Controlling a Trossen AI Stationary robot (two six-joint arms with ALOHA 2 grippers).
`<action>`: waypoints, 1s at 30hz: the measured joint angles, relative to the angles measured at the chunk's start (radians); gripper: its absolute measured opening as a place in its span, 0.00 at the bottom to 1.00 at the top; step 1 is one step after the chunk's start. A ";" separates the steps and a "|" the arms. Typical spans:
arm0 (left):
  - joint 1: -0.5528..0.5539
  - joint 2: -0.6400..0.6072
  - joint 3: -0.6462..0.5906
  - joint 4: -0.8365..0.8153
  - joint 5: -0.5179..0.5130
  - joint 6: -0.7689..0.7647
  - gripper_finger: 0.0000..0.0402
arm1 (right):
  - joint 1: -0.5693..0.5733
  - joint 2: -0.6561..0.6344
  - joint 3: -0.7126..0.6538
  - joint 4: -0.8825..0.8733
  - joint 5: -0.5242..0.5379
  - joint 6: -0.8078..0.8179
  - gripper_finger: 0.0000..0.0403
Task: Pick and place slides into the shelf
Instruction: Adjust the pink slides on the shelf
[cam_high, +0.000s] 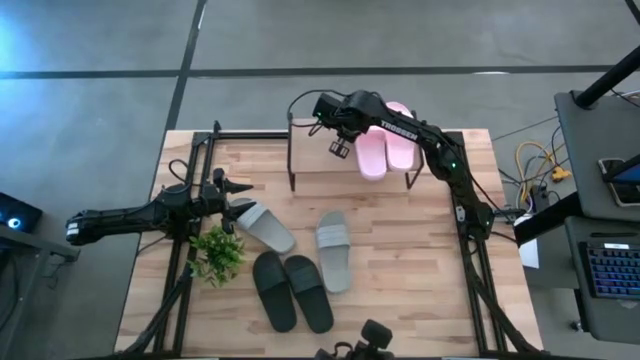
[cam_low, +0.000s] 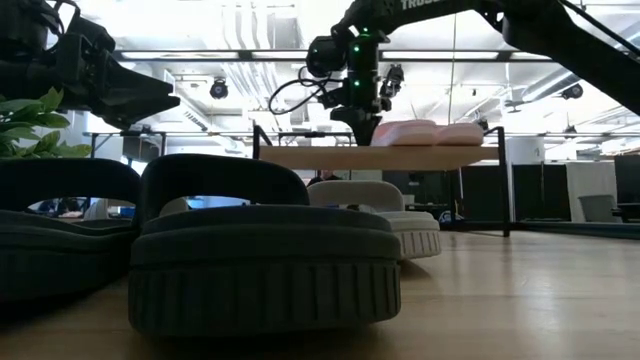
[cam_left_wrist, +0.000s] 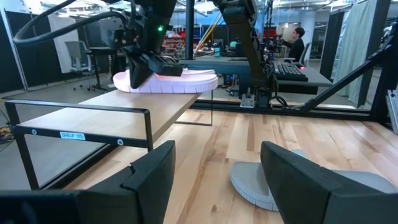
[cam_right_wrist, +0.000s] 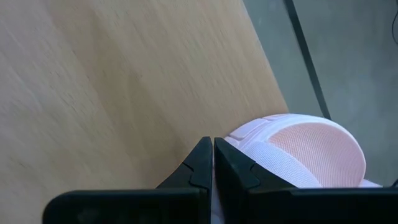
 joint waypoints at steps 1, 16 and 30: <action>0.000 0.000 0.000 0.000 0.000 0.000 0.56 | 0.000 0.000 0.000 -0.003 0.000 0.005 0.02; 0.000 0.000 0.000 0.000 0.000 0.000 0.56 | 0.004 -0.004 -0.003 0.044 -0.011 0.072 0.02; 0.000 0.000 0.000 0.000 0.000 0.000 0.56 | 0.031 -0.104 -0.002 0.080 -0.275 0.067 0.02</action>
